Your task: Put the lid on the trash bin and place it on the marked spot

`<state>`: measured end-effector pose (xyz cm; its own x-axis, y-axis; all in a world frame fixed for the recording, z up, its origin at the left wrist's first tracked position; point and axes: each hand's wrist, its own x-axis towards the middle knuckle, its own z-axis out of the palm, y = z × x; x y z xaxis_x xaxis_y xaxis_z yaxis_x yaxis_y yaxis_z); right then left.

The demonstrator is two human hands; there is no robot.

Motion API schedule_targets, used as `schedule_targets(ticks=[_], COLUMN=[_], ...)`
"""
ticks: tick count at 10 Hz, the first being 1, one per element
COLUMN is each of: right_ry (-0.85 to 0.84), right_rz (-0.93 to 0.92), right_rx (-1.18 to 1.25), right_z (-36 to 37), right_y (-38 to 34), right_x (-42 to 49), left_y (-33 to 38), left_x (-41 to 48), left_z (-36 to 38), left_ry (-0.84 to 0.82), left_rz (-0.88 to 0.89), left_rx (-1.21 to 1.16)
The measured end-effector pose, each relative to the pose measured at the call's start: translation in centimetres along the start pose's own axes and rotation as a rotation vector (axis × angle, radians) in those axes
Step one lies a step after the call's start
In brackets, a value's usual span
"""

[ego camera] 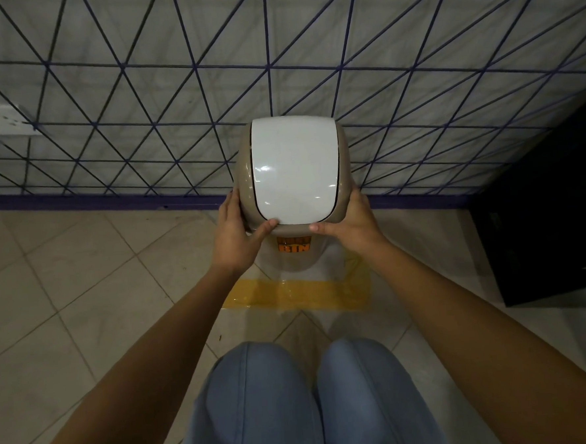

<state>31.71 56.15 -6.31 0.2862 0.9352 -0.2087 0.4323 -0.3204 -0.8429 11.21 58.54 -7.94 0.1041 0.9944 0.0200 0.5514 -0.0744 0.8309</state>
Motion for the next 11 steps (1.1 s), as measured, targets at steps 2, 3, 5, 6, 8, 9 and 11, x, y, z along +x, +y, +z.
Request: schedule_targets(ticks=[2,3,5,6,8,9,11], right_ry=[0.105,0.11,0.109,0.109,0.123,0.12,0.034], right_rz=[-0.164,-0.204,-0.202,-0.184,-0.136,-0.094,0.01], right_rx=[-0.086,-0.107,-0.111,-0.118,-0.204,-0.216,-0.225], right_z=[0.2,0.2,0.2,0.3,0.6,-0.2,-3.0], right_y=[-0.5,-0.6,-0.8,-0.8,-1.6,-2.2,-4.7], right_x=[-0.9,-1.2,-1.3,-1.4,-1.9,-3.0,-7.3], left_y=[0.4,0.5,0.7,0.8,1.7,2.3,5.9], left_x=[-0.6,-0.7,-0.4,-0.5,-1.0,-1.9,-5.4], left_z=[-0.1,-0.1,-0.2,-0.2,-0.5,-1.2,-3.9], left_ry=[0.011,0.007,-0.013,-0.005,0.045,0.044,0.048], left_rz=[0.143,0.148,0.125,0.107,0.091,0.065,0.111], left_rx=[0.016,0.042,0.05,0.06,0.154,0.196,0.287])
